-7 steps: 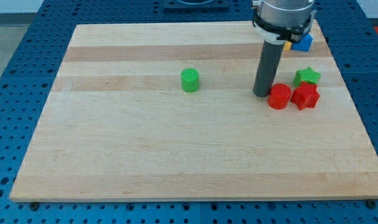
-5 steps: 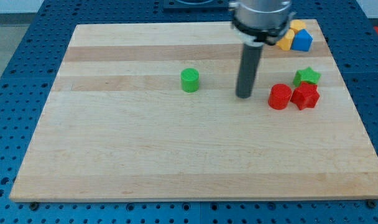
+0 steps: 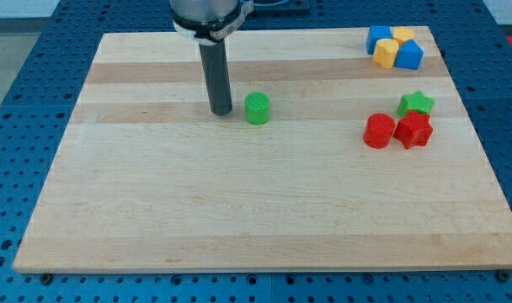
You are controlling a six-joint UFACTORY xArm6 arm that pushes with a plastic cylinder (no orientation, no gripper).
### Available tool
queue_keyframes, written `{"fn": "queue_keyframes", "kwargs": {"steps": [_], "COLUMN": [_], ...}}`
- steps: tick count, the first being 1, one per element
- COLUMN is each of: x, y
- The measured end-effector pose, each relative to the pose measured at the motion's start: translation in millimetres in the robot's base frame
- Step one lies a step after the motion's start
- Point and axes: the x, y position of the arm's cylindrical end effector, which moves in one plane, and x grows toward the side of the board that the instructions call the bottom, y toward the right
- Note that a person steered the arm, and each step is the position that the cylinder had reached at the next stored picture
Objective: Move the green circle to the left of the green star
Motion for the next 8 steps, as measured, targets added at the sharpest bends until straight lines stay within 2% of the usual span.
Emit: {"fn": "queue_keyframes", "kwargs": {"steps": [2, 4, 5, 7, 8], "x": [2.2, 27.3, 27.2, 9.7, -5.9], "y": [22.0, 25.3, 47.3, 87.4, 87.4]}}
